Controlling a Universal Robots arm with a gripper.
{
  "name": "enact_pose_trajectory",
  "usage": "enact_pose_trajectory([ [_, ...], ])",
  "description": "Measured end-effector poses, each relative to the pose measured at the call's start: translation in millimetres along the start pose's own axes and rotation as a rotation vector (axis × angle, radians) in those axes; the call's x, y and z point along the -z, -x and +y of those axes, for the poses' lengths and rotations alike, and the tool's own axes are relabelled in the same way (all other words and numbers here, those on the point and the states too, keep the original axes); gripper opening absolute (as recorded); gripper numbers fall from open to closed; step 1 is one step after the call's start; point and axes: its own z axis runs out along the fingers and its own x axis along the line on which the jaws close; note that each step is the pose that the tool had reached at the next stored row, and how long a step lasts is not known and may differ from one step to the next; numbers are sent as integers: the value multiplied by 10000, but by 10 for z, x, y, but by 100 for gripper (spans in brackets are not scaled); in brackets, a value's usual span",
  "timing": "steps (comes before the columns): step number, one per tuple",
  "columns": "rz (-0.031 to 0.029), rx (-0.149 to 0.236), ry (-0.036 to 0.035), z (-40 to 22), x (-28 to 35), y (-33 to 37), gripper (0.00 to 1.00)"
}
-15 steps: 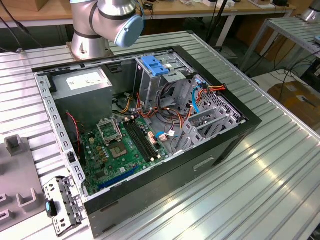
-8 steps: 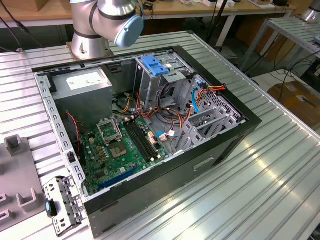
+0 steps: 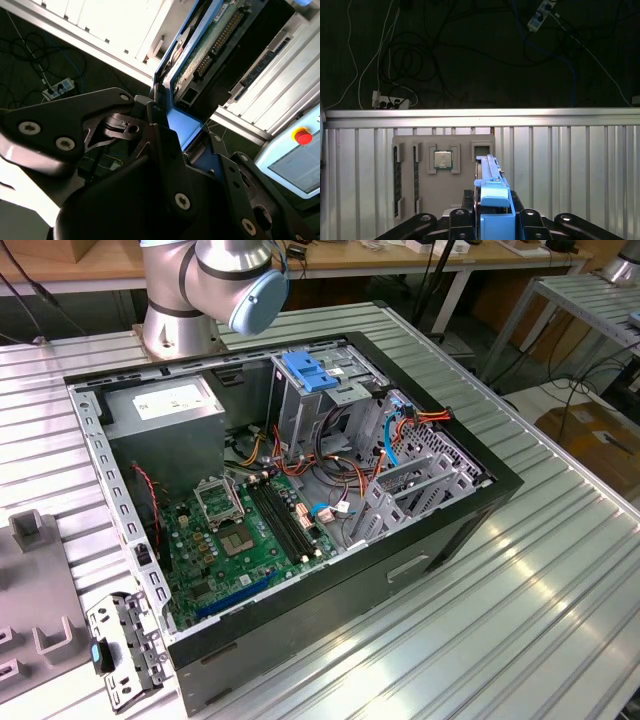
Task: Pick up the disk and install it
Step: 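Pick up the disk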
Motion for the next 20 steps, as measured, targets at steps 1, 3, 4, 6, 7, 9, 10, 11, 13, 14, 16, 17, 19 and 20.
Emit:
enact_pose_trajectory([
  [1, 0, 0, 0, 0, 0, 0, 37],
  [3, 0, 0, 1, 0, 1, 0, 37],
  [4, 0, 0, 0, 0, 1, 0, 37],
  [6, 1, 0, 1, 1, 19, 0, 37],
  [7, -1, 0, 0, 1, 49, 0, 37],
  [9, 1, 0, 0, 2, 73, -1, 37],
  [10, 1, 0, 0, 2, 80, -1, 37],
  [11, 0, 0, 0, 2, 87, -1, 37],
  [13, 0, 0, 1, 2, 101, -1, 37],
  [14, 0, 0, 0, 2, 107, -1, 37],
  [16, 0, 0, 1, 2, 118, -1, 37],
  [17, 0, 0, 0, 2, 124, -1, 37],
  [19, 0, 0, 0, 3, 141, -1, 37],
  [20, 0, 0, -1, 3, 148, -1, 37],
])
